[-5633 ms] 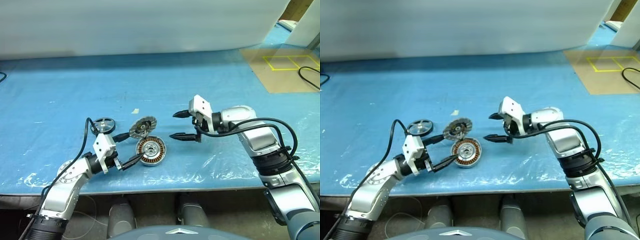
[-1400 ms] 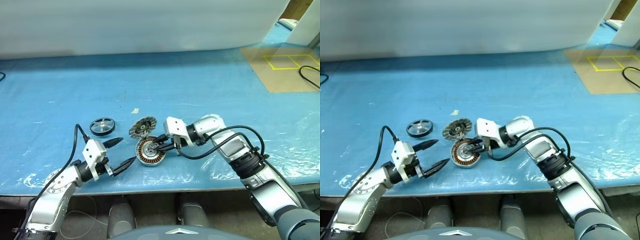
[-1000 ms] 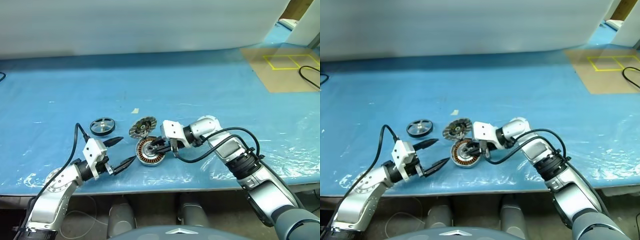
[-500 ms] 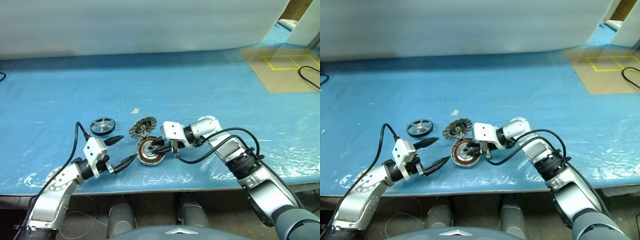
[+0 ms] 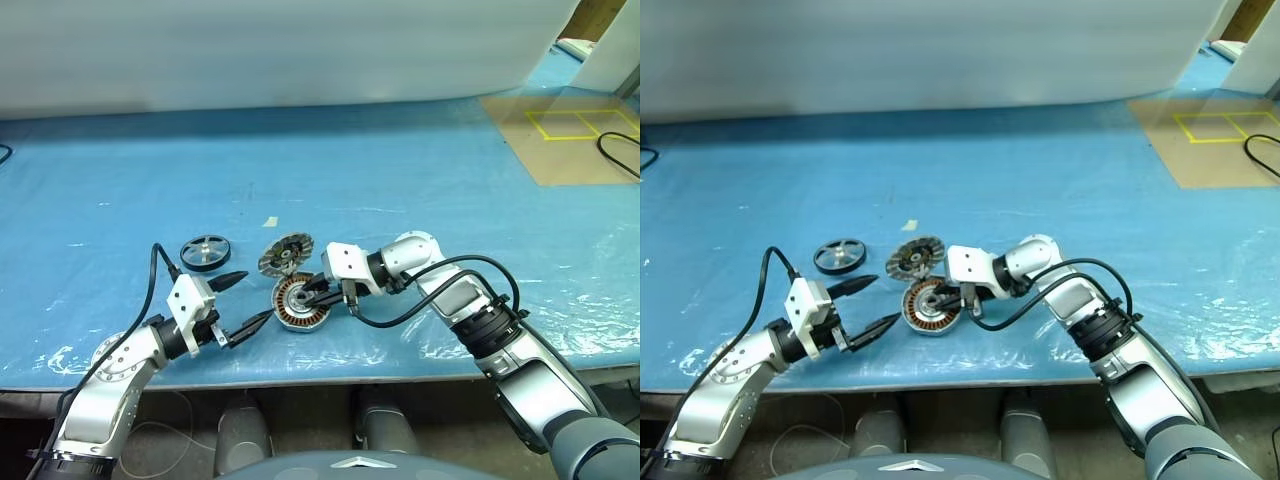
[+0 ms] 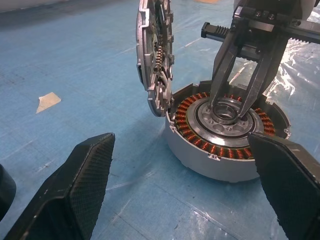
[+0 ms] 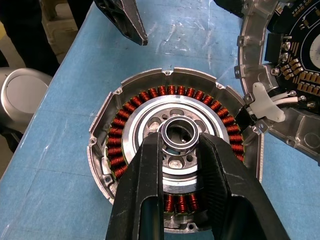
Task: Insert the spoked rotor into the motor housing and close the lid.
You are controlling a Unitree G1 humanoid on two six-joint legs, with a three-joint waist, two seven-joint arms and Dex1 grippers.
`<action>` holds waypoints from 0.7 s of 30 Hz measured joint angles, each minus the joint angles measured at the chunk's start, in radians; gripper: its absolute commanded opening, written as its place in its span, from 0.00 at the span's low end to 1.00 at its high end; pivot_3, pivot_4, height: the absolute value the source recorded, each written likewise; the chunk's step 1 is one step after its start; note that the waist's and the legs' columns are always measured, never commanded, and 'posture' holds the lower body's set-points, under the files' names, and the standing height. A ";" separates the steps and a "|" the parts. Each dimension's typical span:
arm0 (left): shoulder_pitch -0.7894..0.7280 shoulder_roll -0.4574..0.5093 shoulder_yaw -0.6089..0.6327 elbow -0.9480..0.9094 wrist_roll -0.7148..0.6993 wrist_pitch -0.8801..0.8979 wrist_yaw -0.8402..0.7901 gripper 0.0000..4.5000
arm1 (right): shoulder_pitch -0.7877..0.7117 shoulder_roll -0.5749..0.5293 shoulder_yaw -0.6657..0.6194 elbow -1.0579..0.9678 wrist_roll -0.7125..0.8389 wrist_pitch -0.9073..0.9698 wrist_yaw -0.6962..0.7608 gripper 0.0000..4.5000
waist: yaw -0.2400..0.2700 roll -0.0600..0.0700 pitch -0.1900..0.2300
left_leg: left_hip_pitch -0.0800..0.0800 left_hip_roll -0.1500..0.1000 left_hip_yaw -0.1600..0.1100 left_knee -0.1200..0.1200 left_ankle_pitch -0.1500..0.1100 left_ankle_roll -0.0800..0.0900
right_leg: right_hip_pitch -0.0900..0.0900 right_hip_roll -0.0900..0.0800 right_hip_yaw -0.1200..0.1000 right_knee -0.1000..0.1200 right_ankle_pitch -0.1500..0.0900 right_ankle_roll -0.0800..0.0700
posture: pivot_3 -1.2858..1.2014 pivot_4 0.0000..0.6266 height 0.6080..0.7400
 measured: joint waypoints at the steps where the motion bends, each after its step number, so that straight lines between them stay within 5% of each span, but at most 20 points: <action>1: 0.000 0.000 0.000 0.000 0.000 0.000 0.000 1.00 | 0.000 0.000 0.000 0.000 0.000 0.000 0.000 0.15 | 0.000 0.000 0.000 | 0.000 0.000 0.000 0.000 0.000 0.000 | 0.000 0.000 0.000 0.000 0.000 0.000 | 0.52 0.24 1.00; 21: -0.007 0.001 0.000 0.024 0.005 -0.007 -0.010 1.00 | 0.000 -0.003 0.000 -0.004 0.001 0.016 0.009 0.15 | 0.000 0.000 0.000 | 0.001 0.000 0.000 0.000 0.000 0.000 | 0.001 0.000 0.000 0.000 0.000 0.000 | 0.52 0.24 1.00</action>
